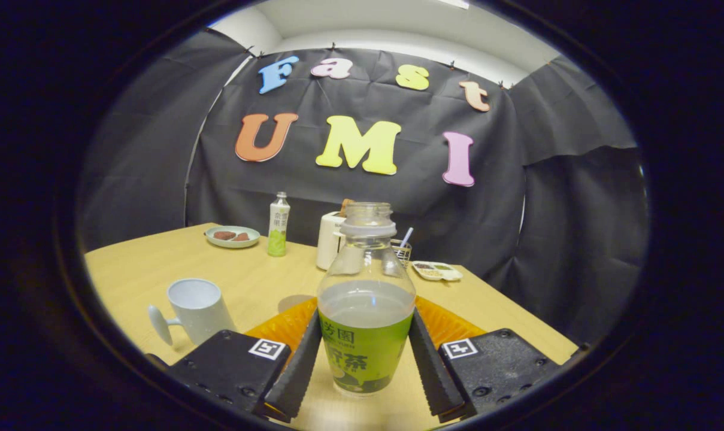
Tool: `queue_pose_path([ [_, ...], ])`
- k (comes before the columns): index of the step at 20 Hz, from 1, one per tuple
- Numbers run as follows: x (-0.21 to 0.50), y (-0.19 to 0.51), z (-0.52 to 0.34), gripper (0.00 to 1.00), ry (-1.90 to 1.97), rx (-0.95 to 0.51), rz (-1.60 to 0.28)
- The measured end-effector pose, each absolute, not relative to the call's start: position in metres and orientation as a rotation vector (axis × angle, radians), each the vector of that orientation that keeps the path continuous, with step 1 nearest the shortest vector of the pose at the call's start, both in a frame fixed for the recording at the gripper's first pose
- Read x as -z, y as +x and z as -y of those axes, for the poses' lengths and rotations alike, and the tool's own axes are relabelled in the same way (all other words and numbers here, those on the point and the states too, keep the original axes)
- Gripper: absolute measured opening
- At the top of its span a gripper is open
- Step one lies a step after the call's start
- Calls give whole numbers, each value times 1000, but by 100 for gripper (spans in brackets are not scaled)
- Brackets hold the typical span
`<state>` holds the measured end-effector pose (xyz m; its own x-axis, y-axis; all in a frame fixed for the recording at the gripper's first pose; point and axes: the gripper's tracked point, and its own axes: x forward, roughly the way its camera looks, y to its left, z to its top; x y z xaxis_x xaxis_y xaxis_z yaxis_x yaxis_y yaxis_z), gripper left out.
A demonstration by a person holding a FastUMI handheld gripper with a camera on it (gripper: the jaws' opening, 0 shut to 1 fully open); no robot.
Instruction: Take the bottle from table, then pour the juice into the cup, finally place the bottle on the coaster
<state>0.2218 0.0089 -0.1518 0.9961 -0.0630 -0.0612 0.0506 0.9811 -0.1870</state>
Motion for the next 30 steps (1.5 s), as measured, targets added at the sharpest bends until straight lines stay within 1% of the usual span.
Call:
queue_pose_path([
  [12, 117, 219, -17, 81, -739, 147, -132],
  [16, 94, 215, -24, 81, -869, 196, -68],
  [22, 75, 217, -23, 81, -1114, 299, -51],
  [26, 63, 218, -32, 81, -1280, 330, -15],
  [30, 57, 216, -42, 81, -1367, 327, 24],
])
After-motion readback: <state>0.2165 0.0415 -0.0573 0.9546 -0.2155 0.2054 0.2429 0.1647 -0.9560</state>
